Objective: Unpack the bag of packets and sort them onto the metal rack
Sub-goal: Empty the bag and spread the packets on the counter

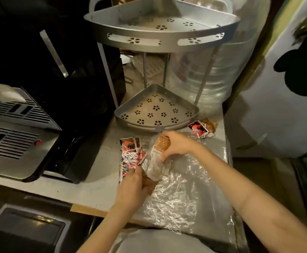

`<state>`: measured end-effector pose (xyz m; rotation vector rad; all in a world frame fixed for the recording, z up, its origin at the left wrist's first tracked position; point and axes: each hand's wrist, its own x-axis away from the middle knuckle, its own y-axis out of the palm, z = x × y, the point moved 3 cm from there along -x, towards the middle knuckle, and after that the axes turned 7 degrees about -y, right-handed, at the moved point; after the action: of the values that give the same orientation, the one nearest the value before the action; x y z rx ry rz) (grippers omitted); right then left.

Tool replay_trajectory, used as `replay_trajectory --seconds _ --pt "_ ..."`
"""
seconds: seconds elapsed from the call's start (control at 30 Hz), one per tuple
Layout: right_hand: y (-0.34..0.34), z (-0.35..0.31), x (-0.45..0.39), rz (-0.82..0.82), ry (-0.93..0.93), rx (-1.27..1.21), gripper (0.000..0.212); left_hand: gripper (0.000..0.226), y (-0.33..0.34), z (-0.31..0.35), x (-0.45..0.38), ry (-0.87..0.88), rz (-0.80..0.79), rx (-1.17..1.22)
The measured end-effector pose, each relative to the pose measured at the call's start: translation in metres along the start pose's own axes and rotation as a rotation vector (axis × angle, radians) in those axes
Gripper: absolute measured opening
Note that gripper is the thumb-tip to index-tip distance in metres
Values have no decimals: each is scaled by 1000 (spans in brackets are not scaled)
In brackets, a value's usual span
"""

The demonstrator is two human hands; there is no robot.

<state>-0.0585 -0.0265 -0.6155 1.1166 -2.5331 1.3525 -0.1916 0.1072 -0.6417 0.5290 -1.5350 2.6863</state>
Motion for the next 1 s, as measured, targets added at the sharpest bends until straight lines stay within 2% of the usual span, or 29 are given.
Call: replay_trajectory --seconds 0.13,0.23,0.37,0.5,0.6,0.63,0.67,0.8,0.9,1.0 --pt "-12 11 6 -52 47 -175 64 24 -17 -5 -14 -119 -298 401" --pt "-22 22 13 -36 81 -449 41 29 -36 -10 -32 -148 -444 601" --pt "-28 34 24 27 207 -809 48 63 -53 -8 -51 -157 -634 950" --pt "-33 42 34 86 332 -1036 41 64 -48 -10 -65 -274 -799 1436" --pt "-37 49 42 146 378 -1223 18 85 -36 -6 -66 -134 -996 1777" --pt "-37 51 43 165 380 -1248 18 87 -32 -1 -63 -106 -1020 1827" --pt "-37 52 45 179 381 -1259 21 84 -27 2 -60 -110 -985 1829" --pt "-41 51 50 238 365 -1277 30 62 -12 26 -57 -239 -747 1580" --pt "-53 44 55 272 277 -1307 43 31 -26 47 -60 -269 -547 1416" --pt "-74 29 64 312 171 -1316 34 31 -50 71 -61 -205 -455 1312"
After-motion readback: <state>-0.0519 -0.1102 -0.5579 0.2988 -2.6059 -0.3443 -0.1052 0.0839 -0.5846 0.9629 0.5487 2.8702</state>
